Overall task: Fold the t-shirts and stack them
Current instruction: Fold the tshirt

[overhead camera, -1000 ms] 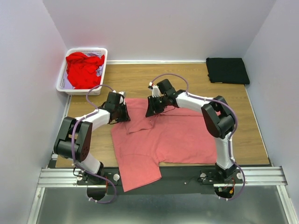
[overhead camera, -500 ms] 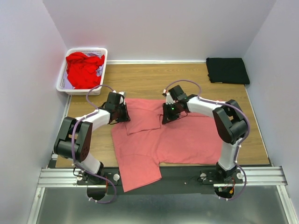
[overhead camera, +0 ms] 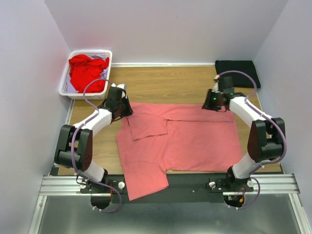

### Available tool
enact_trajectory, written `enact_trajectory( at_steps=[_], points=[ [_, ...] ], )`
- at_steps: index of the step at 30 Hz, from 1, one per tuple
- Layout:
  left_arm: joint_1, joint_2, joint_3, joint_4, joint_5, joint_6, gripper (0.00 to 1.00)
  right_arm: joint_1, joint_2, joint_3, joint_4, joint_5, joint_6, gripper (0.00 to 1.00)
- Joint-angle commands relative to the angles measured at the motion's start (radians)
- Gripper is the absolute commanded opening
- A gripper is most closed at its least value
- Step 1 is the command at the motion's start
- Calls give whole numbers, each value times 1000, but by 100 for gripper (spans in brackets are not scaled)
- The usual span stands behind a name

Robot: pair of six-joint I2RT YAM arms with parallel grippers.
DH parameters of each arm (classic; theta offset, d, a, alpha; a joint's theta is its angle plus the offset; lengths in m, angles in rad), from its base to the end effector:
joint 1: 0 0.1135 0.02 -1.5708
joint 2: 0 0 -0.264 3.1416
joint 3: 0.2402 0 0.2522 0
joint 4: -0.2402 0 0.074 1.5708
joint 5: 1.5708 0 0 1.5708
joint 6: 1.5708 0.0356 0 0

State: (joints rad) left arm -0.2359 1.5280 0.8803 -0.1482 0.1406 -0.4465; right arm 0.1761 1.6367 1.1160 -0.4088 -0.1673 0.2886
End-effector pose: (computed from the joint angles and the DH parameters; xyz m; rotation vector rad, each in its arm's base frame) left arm 0.3068 -0.0789 0.1993 -0.1845 2.4056 -0.4893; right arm 0.3386 0.0663 0.2197 0.0718 2.5262 0.3993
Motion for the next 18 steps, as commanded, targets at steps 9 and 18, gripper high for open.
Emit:
enact_trajectory(
  at_steps=[9, 18],
  points=[
    [58, 273, 158, 55, -61, -29, 14, -286, 64, -62, 91, 146, 139, 38],
    [113, 400, 294, 15, -44, -31, 7, -332, 245, -12, 179, 149, 164, 38]
  ],
)
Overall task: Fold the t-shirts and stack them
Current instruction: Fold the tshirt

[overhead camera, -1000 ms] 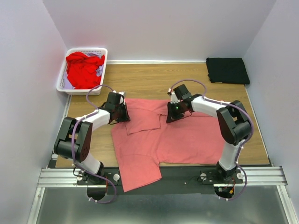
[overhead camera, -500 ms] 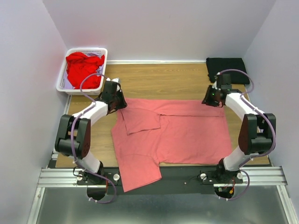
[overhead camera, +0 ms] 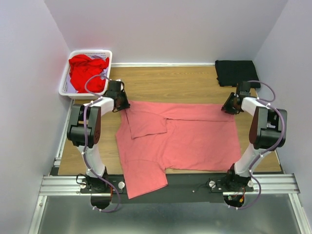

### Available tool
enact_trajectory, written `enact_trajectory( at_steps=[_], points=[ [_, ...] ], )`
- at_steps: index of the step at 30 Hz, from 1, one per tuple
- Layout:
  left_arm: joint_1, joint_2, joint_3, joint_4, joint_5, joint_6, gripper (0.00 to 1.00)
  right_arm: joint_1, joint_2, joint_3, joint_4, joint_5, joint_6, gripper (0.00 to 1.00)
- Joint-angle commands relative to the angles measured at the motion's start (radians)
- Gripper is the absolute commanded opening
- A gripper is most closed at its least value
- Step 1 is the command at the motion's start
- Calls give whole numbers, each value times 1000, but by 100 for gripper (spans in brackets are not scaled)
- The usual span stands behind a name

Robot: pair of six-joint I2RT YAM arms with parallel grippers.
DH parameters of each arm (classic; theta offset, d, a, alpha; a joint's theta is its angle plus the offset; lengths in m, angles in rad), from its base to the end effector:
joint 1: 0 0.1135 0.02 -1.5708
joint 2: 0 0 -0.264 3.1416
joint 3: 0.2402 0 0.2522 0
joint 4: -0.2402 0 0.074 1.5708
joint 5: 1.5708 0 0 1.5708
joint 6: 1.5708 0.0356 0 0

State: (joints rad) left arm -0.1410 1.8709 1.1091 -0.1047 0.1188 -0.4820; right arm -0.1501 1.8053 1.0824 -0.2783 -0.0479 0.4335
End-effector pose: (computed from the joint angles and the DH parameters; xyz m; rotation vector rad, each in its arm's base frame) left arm 0.3831 -0.0586 0.1567 -0.3665 2.4474 -0.4187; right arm 0.3600 -0.0527 0.1609 0.7247 2.4754 0.1678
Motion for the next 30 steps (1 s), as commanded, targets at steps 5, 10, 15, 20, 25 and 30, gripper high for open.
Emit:
enact_trajectory(
  at_steps=[5, 10, 15, 20, 25, 30],
  points=[
    [21, 155, 222, -87, -28, 14, 7, -6, 225, 157, 70, 17, 17, 38],
    [24, 262, 372, -144, -41, 16, 7, -6, 333, 273, 71, 7, 19, 39],
    [30, 352, 547, -211, -44, 17, 7, -9, 391, 341, 71, -4, 25, 39],
    [38, 411, 639, -256, -44, 20, 7, -46, 401, 340, 71, -7, 31, 39],
    [41, 422, 675, -263, -56, 26, 7, -86, 404, 338, 71, -32, 37, 40],
    [40, 426, 747, -260, -41, 31, 9, -105, 359, 356, 68, -66, 19, 50]
  ],
)
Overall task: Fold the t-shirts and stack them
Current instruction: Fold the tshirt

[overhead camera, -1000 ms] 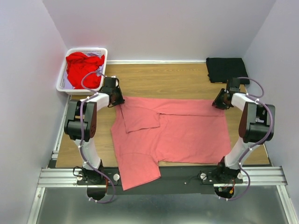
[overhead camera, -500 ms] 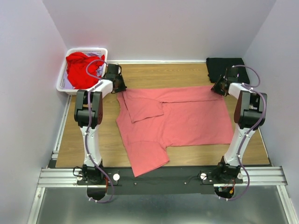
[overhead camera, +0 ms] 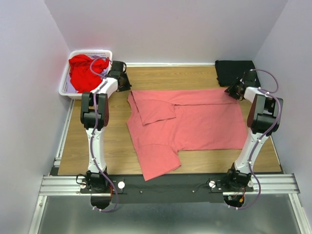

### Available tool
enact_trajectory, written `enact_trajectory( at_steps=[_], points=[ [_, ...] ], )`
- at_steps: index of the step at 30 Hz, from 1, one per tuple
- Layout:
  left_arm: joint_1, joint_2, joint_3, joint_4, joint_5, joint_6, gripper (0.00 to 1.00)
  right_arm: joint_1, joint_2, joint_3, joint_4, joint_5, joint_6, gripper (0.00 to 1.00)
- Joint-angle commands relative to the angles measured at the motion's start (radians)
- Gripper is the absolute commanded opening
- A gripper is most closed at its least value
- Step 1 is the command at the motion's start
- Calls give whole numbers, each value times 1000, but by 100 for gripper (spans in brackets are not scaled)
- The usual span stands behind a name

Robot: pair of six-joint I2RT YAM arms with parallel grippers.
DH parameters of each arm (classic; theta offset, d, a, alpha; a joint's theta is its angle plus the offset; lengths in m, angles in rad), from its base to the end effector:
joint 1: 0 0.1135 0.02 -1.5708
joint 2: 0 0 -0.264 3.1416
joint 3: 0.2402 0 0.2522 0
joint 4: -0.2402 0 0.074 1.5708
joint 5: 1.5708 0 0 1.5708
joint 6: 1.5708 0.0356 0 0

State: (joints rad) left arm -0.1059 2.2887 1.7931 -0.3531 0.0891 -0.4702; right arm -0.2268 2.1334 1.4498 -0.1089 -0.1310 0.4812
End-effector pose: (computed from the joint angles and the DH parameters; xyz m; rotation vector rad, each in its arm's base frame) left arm 0.5068 -0.0571 0.1665 -0.4030 2.4156 -0.3673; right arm 0.4545 -0.1001 0.1508 0.7622 2.2462 0.2776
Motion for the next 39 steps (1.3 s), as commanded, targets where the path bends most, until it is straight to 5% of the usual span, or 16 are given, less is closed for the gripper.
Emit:
enact_trajectory(
  at_steps=[1, 7, 18, 26, 39],
  points=[
    [5, -4, 61, -3, -9, 18, 12, -28, 16, -9, -101, 5, -32, 52],
    [-32, -226, -4, 51, -44, 47, 38, -23, -144, -41, -118, -93, -47, 60],
    [-221, -456, -367, 86, -130, 88, 55, 133, -478, -348, -149, -124, -67, 63],
    [-250, -336, -373, 77, -170, 114, 56, 213, -651, -532, -215, -125, -84, 73],
    [-232, -170, -288, 28, -227, 134, 47, 211, -842, -634, -310, 47, -121, 75]
  ],
)
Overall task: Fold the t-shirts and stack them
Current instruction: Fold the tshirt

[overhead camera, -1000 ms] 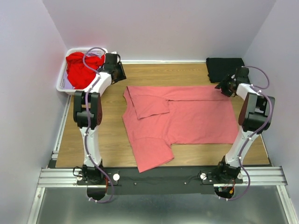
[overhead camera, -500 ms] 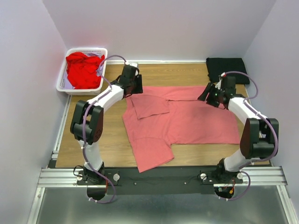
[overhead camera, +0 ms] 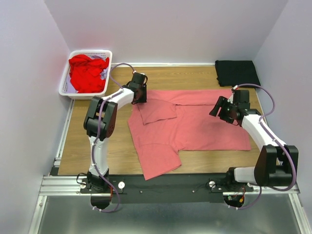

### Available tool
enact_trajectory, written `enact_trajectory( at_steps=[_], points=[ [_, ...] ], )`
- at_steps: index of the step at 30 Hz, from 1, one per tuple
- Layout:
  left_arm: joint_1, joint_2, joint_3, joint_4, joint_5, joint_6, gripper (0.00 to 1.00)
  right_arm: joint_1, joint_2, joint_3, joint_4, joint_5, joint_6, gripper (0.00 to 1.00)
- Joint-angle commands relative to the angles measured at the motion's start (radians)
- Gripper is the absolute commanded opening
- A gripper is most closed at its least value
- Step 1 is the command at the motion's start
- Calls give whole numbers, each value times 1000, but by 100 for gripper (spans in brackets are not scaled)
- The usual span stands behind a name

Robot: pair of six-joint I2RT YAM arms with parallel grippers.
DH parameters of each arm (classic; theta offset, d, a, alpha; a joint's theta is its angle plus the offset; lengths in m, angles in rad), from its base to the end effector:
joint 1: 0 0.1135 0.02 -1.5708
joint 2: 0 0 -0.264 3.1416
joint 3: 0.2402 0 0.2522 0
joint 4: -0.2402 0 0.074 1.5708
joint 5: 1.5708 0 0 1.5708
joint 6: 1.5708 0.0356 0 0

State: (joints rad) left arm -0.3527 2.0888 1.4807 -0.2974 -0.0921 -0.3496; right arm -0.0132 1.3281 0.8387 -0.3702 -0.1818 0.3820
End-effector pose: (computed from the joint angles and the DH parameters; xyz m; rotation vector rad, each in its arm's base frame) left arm 0.4268 -0.1536 0.1661 -0.0356 2.4801 -0.1874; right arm 0.2722 0.0028 0.2250 0.3993 2.4161 0.3860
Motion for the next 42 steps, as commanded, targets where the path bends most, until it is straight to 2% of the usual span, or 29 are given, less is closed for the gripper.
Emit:
enact_trajectory(
  at_steps=[1, 7, 12, 22, 27, 29, 33, 36, 42],
  points=[
    [24, 33, 27, -29, -44, 12, 46, -2, -44, -26, -52, 110, -22, 75],
    [96, 66, 82, -51, -41, 11, 46, -4, -55, -16, -75, 205, -14, 75],
    [129, 119, 157, -77, -32, 29, 46, -11, -46, -29, -79, 216, 11, 75],
    [133, 209, 367, -101, -15, 77, 50, -90, -66, -61, -153, 217, 37, 75],
    [133, 205, 414, -86, 18, 83, 52, -143, -73, -73, -183, 197, 54, 76],
    [135, 142, 389, -68, 41, 74, 54, -146, -75, -73, -208, 199, 58, 82],
    [133, -36, 290, -46, 52, 43, 55, -149, -86, -72, -265, 211, 64, 87],
    [133, -223, 51, -5, 35, 11, 55, -154, -115, -82, -305, 237, 87, 90],
    [149, -610, -353, 58, -20, -78, 54, -166, -125, -99, -384, 280, 130, 85]
  ],
)
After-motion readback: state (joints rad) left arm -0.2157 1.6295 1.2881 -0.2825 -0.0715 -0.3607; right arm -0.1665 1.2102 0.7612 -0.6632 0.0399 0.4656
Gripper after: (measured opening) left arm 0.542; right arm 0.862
